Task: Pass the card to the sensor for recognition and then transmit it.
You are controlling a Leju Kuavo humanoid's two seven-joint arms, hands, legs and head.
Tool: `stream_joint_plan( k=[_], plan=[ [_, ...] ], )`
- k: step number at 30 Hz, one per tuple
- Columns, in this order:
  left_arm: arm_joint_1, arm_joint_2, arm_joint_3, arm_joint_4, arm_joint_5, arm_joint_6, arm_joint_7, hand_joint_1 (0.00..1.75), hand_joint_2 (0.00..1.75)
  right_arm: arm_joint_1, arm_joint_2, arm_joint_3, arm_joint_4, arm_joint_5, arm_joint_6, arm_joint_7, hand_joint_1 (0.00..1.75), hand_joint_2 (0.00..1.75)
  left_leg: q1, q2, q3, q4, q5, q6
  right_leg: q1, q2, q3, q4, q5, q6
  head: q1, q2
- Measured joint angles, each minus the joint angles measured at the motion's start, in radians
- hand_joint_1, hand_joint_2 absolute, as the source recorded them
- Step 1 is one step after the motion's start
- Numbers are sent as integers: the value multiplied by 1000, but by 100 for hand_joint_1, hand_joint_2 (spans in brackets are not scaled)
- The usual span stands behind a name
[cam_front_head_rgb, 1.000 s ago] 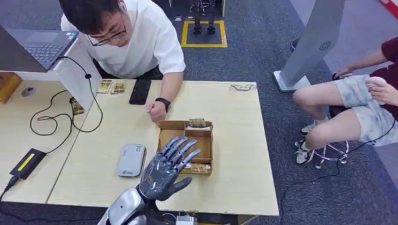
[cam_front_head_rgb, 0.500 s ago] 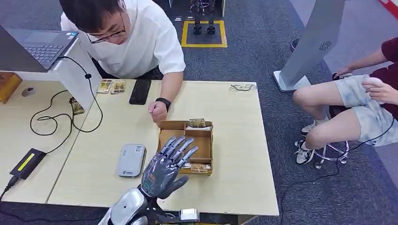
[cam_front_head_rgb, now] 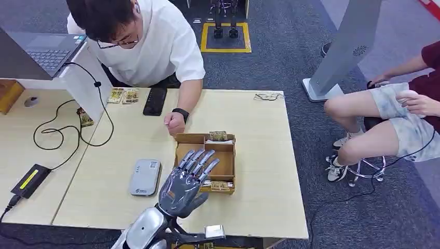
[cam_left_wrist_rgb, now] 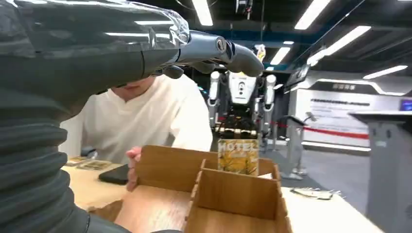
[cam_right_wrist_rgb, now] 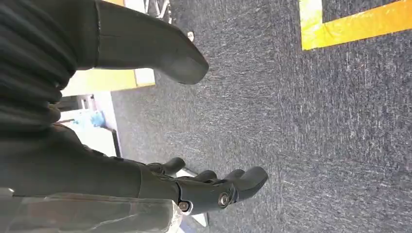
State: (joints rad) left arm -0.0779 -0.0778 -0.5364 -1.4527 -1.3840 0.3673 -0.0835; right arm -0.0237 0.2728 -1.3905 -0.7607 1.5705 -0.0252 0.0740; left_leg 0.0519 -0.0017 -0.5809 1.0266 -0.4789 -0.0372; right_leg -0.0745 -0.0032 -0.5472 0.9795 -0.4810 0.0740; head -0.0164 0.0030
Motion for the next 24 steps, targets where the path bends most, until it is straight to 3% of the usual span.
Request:
stream_joint_plan(
  k=[11, 24],
  plan=[
    [-5, 0, 0, 19, -126, -26, 88, 0, 175, -2, 8, 0, -16, 0, 6, 8, 0, 175, 0, 0, 0, 0, 0, 0, 0, 0, 0, 0, 0, 0, 0, 0],
    [-14, 1, 0, 40, -137, -55, 142, 0, 175, -3, 14, 0, -22, 0, 7, 18, 0, 175, 0, 0, 0, 0, 0, 0, 0, 0, 0, 0, 0, 0, 0, 0]
  ],
)
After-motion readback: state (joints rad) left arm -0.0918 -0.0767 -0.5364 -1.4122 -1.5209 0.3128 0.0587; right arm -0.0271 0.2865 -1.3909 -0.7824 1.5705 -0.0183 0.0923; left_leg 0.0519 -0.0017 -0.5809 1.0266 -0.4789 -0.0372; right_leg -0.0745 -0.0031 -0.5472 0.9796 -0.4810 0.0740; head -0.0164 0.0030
